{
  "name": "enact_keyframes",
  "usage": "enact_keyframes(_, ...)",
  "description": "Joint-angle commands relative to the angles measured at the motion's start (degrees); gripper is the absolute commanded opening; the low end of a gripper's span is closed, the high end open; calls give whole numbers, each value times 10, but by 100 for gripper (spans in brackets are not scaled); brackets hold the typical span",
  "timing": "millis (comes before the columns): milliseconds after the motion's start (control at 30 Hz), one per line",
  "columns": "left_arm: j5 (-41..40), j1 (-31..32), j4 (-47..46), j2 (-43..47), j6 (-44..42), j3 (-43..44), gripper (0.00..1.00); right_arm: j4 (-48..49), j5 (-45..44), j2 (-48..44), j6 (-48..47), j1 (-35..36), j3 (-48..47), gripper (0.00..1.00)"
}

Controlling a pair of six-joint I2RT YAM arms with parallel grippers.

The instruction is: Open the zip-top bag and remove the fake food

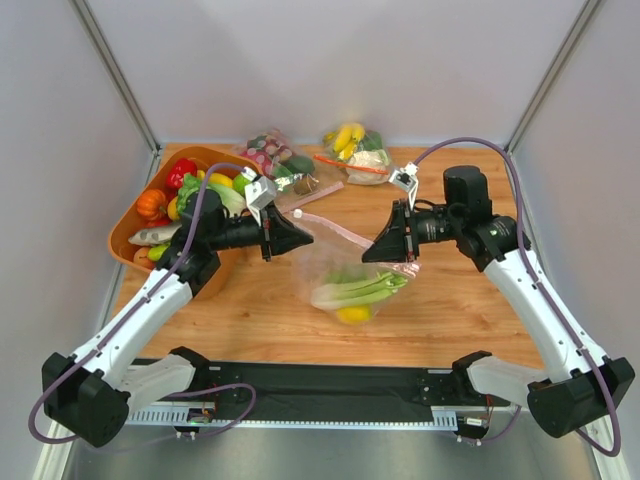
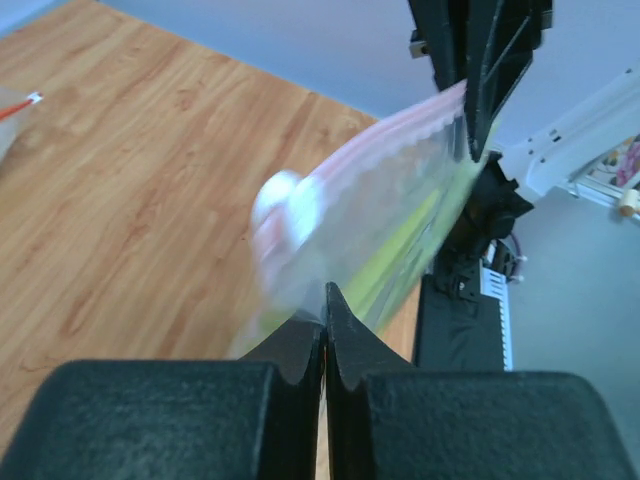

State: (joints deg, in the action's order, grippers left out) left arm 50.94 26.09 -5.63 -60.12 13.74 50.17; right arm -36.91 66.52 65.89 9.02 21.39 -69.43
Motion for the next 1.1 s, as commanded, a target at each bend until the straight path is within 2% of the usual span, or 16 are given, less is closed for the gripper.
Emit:
enact_keyframes(0,78,-3,40,11,2,42,0,-68,-52,-8,-55,-2,-36,12)
enact_keyframes(67,82,-2,68,24,-24,55,0,-84,-88,-22,-74,-3,-45,30)
enact_keyframes(100,85,-3,98,27,-36,61,0,-85,-100,-28,-75,-3,-49,44)
enact_keyframes(167,106,-2,150,23,-68,88,0,-79,-125,-39,-72,-2,-58,57)
enact_keyframes(267,141,-3,247,-12,-124,142,0,-34,-160,-50,-50,4,-55,63)
enact_keyframes(400,194,-2,225,-56,-102,146,0,69,-256,-61,-43,59,-36,64)
enact_keyframes(533,213,-2,217,-74,-94,143,0,104,-392,-56,-76,181,-43,64)
enact_keyframes(733,220,-3,205,-83,-79,129,0,138,-510,-24,-146,282,-61,61)
enact_keyframes(867,225,-2,201,-81,-77,125,0,141,-540,6,-169,304,-71,58)
enact_keyframes(1067,224,-3,204,-82,-78,123,0,155,-541,21,-179,306,-80,52)
